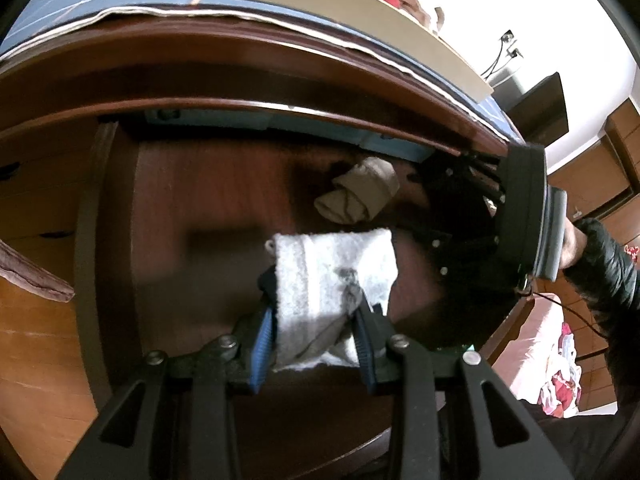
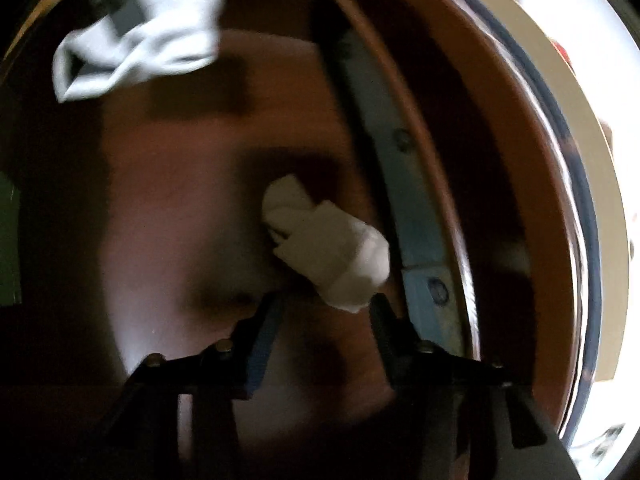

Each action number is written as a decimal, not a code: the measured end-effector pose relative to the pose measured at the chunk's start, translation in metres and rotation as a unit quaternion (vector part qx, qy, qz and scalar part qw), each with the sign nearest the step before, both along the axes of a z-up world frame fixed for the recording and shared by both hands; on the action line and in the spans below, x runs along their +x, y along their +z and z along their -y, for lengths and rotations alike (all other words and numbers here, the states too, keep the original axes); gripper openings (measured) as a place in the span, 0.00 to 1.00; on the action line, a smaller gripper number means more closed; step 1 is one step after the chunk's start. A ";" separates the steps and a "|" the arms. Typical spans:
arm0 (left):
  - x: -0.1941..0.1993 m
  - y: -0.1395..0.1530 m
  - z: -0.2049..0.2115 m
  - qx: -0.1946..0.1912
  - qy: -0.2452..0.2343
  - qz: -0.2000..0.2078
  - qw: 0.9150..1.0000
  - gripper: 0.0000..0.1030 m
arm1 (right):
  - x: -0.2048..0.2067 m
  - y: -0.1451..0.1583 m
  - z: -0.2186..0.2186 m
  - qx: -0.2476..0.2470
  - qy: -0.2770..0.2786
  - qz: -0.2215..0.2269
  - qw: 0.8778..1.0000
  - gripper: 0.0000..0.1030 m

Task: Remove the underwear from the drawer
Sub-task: 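Grasp the beige underwear with the right tool while left holds white underwear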

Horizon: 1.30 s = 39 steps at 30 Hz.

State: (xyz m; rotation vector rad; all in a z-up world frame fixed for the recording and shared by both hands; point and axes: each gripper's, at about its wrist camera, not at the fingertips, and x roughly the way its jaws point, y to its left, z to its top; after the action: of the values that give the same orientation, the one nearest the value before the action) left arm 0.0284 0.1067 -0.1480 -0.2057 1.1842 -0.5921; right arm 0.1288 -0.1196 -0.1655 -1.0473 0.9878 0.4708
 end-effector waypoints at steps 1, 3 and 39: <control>0.000 0.001 0.000 -0.001 0.000 0.001 1.000 0.34 | 0.004 0.003 0.003 0.015 -0.012 -0.008 1.000 0.56; -0.001 0.001 -0.001 -0.002 0.001 0.003 1.000 0.34 | 0.011 0.012 0.014 0.030 -0.040 -0.023 0.998 0.58; -0.006 0.001 0.000 0.004 0.020 0.006 1.000 0.34 | 0.083 0.140 0.115 0.187 -0.140 -0.031 0.972 0.25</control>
State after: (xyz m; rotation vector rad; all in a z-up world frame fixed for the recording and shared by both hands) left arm 0.0222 0.1063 -0.1467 -0.2178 1.1690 -0.5535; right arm 0.2122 -0.2346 -0.0252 -0.5478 1.0345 0.4372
